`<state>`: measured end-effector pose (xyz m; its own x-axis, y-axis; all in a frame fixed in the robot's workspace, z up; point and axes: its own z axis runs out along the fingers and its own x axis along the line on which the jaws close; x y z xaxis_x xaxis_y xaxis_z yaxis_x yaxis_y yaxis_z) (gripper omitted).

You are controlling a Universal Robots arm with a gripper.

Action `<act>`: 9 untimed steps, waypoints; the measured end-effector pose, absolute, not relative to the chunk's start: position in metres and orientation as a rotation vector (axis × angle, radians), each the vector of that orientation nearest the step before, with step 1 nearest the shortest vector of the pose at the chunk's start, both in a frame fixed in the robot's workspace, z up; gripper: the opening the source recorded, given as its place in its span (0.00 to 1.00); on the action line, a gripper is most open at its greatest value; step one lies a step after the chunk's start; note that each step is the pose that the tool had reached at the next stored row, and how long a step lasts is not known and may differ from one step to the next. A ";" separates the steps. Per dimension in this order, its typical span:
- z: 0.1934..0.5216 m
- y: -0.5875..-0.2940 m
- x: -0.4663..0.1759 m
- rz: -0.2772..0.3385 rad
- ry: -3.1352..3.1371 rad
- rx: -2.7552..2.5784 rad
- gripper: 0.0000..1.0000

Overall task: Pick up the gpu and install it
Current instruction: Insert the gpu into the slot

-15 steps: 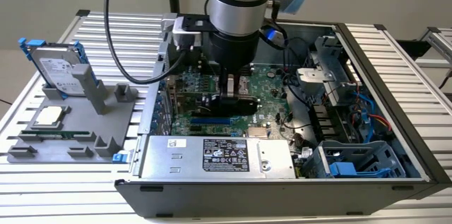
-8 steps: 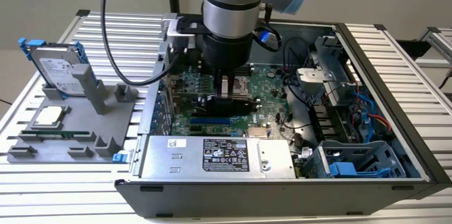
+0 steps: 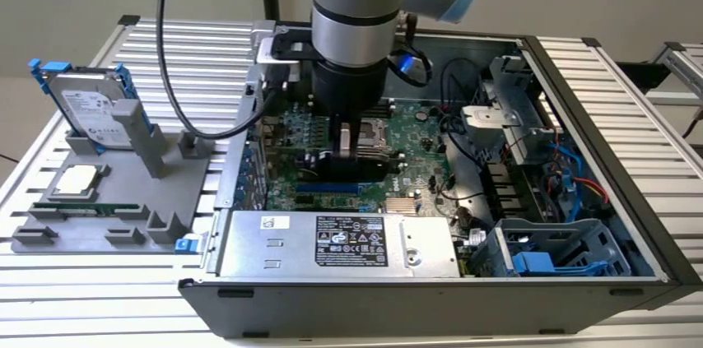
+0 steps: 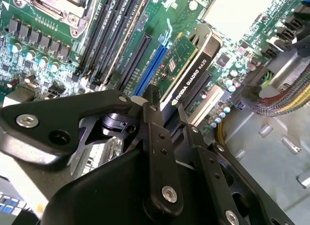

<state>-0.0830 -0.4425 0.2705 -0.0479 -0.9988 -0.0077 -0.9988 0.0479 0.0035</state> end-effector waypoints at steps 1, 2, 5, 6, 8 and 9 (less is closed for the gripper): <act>0.269 -0.443 -0.083 0.013 2.271 -2.165 0.00; 0.268 -0.442 -0.083 0.014 2.271 -2.165 0.00; 0.267 -0.443 -0.084 0.016 2.270 -2.164 0.00; 0.266 -0.443 -0.085 0.017 2.270 -2.164 0.00; 0.265 -0.443 -0.085 0.019 2.270 -2.164 0.00; 0.265 -0.443 -0.085 0.021 2.270 -2.164 0.00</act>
<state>-0.0853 -0.4426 0.2653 -0.0478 -0.9988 -0.0127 -0.9988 0.0478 0.0061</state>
